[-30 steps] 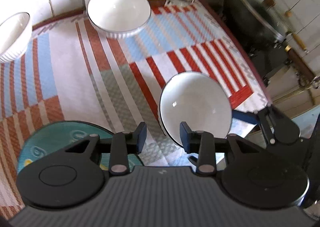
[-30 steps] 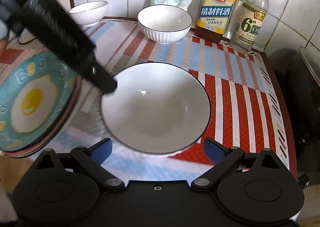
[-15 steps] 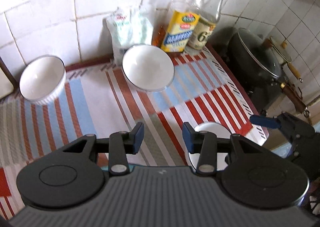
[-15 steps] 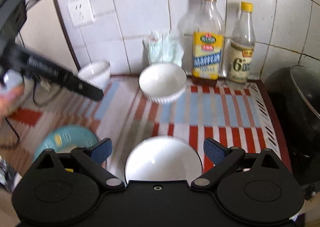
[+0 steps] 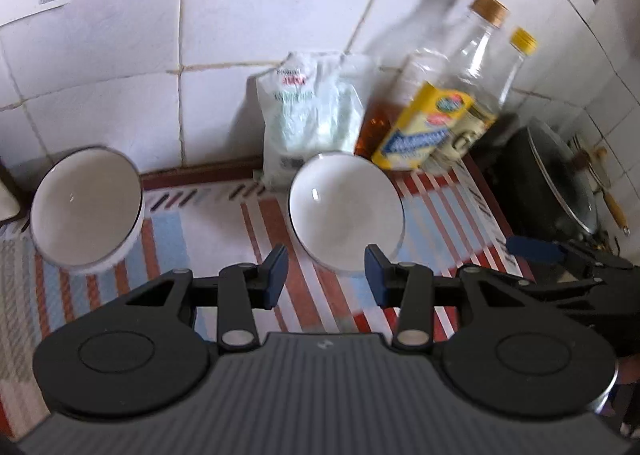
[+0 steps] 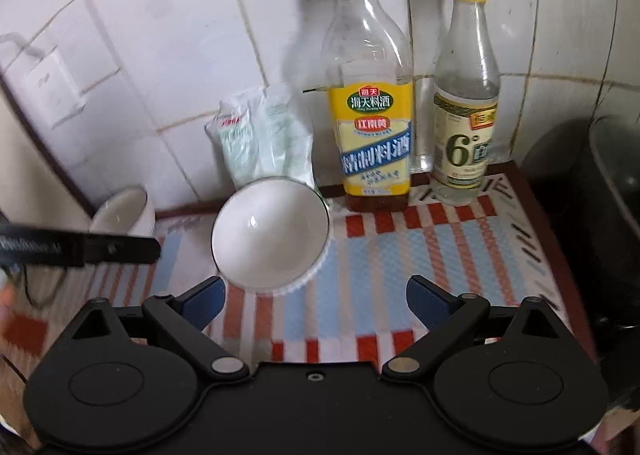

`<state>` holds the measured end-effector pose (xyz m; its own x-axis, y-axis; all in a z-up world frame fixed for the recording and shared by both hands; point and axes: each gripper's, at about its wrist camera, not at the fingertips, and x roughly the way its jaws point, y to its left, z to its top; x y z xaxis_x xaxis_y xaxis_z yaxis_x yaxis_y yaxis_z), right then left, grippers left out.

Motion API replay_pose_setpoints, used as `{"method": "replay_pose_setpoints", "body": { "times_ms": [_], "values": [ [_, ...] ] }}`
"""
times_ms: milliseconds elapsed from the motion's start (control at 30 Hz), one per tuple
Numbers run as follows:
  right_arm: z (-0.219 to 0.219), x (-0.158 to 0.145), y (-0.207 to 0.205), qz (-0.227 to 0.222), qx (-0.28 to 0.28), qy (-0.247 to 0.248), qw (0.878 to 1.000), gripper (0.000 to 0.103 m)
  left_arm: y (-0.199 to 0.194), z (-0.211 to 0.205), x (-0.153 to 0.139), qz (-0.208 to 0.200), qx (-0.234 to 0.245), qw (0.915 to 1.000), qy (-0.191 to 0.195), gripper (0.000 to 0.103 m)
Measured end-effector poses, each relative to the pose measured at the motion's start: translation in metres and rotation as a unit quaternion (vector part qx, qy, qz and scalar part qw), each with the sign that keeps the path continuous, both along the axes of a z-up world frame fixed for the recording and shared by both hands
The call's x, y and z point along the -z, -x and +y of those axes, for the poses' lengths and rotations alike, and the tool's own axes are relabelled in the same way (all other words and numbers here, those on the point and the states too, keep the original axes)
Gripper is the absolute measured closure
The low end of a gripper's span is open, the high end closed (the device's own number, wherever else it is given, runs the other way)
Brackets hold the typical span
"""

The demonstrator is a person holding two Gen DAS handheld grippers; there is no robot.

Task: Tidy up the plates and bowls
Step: 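Move the right gripper to the second white bowl near the bottles, then grasp the second white bowl rim with the right gripper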

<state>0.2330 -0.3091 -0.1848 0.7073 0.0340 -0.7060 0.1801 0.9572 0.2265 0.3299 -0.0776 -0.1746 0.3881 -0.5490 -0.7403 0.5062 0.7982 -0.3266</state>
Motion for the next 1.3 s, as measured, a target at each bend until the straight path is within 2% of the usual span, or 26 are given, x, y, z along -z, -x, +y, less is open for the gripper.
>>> {"method": "replay_pose_setpoints", "body": {
  "times_ms": [267,333,433,533,667,700,833,900,967,1000,1033,1167,1300],
  "values": [
    [-0.016,0.028,-0.053,0.033,0.05,-0.07,0.996,0.007,-0.045,-0.023,0.026,0.018,-0.026,0.9995,-0.003,0.064],
    [-0.016,0.035,-0.065,0.046,0.068,-0.075,0.994,0.009,-0.054,-0.025,0.036,0.027,-0.027,0.9993,0.0,0.064],
    [-0.015,0.043,-0.08,0.052,0.072,-0.073,0.993,0.011,-0.061,-0.027,0.047,0.03,-0.028,0.9991,0.009,0.064],
    [-0.018,0.052,-0.091,0.072,0.083,-0.094,0.99,0.011,-0.065,-0.029,0.058,0.037,-0.022,0.9989,0.019,0.064],
    [-0.018,0.062,-0.1,0.08,0.089,-0.128,0.985,0.015,-0.069,-0.034,0.072,0.034,-0.024,0.9991,0.002,0.064],
    [-0.017,0.065,-0.103,0.082,0.089,-0.132,0.984,0.019,-0.07,-0.035,0.076,0.038,-0.026,0.9989,-0.002,0.064],
    [-0.012,0.075,-0.116,0.105,0.089,-0.136,0.981,0.052,-0.077,-0.036,0.089,0.058,-0.044,0.9973,-0.006,0.071],
    [-0.009,0.078,-0.121,0.111,0.091,-0.132,0.981,0.062,-0.077,-0.039,0.093,0.055,-0.046,0.9972,-0.017,0.082],
    [-0.008,0.08,-0.125,0.112,0.089,-0.122,0.982,0.073,-0.077,-0.039,0.095,0.057,-0.045,0.9973,-0.014,0.091],
    [-0.007,0.082,-0.127,0.115,0.089,-0.118,0.982,0.082,-0.078,-0.039,0.095,0.063,-0.047,0.9969,-0.006,0.097],
    [-0.007,0.084,-0.128,0.118,0.092,-0.115,0.982,0.086,-0.078,-0.038,0.095,0.068,-0.05,0.9964,0.001,0.098],
    [-0.014,0.088,-0.127,0.117,0.096,-0.133,0.98,0.086,-0.077,-0.039,0.095,0.068,-0.052,0.9964,0.002,0.098],
    [-0.017,0.088,-0.124,0.109,0.096,-0.135,0.98,0.086,-0.084,-0.034,0.102,0.107,-0.069,0.9914,0.03,0.097]
  ]
}}
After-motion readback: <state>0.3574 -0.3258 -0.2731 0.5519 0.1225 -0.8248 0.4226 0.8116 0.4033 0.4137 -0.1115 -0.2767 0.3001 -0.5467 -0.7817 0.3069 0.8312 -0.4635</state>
